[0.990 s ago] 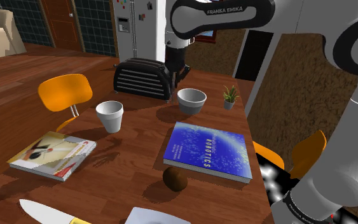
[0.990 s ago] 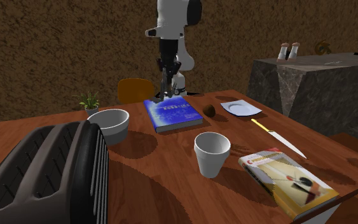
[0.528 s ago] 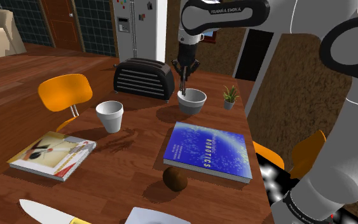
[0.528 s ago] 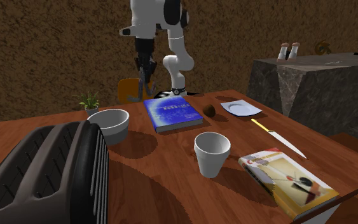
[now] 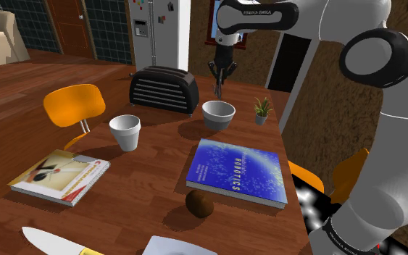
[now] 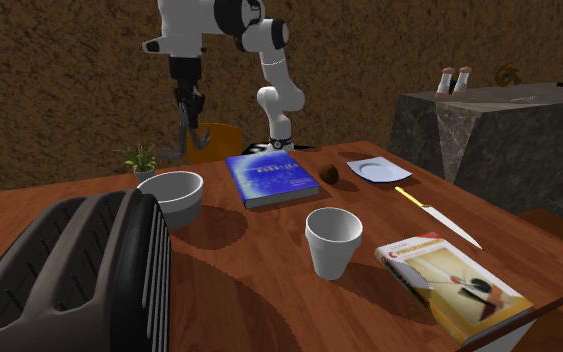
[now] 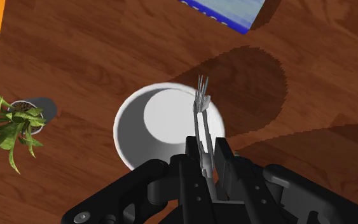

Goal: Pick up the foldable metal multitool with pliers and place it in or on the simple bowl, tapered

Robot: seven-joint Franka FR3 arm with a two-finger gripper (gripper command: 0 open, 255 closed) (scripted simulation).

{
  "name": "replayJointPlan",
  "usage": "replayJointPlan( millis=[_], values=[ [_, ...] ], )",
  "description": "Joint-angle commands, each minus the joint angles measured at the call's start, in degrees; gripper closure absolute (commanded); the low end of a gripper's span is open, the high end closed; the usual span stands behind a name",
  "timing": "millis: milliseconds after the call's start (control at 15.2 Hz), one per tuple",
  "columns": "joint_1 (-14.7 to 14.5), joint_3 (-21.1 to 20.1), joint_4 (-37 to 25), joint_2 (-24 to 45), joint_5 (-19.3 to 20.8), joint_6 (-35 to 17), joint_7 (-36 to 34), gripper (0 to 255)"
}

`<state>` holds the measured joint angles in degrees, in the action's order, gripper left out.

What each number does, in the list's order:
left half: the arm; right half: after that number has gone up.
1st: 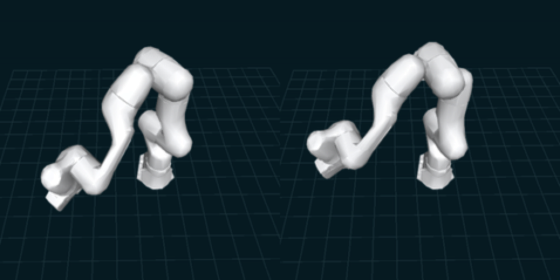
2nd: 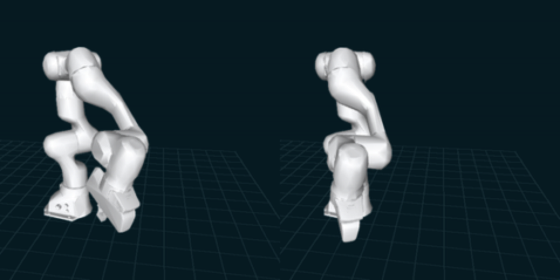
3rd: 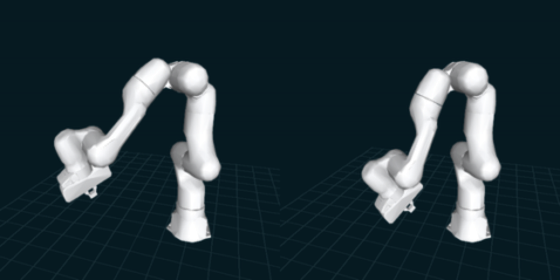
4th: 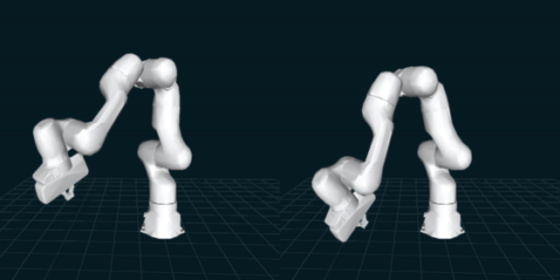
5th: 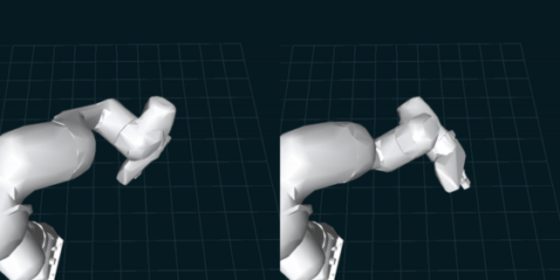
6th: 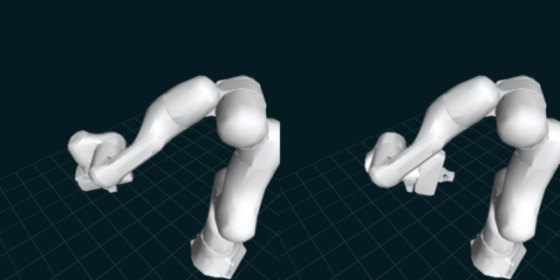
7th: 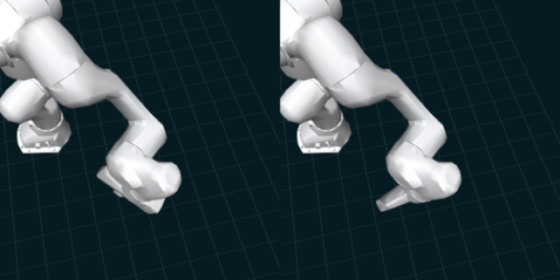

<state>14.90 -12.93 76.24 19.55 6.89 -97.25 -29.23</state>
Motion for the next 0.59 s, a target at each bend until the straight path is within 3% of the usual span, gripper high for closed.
replayJointPlan(
  millis=[0,264,528],
  values=[
    [1.2,0.77,-4.18,2.49,0.15,1.55,2.38,255],
    [2.8,1.78,-11.97,7.31,0.49,4.37,5.66,255],
    [3.17,1.77,-7.38,6.36,0.36,0.73,5.49,255]
  ],
)
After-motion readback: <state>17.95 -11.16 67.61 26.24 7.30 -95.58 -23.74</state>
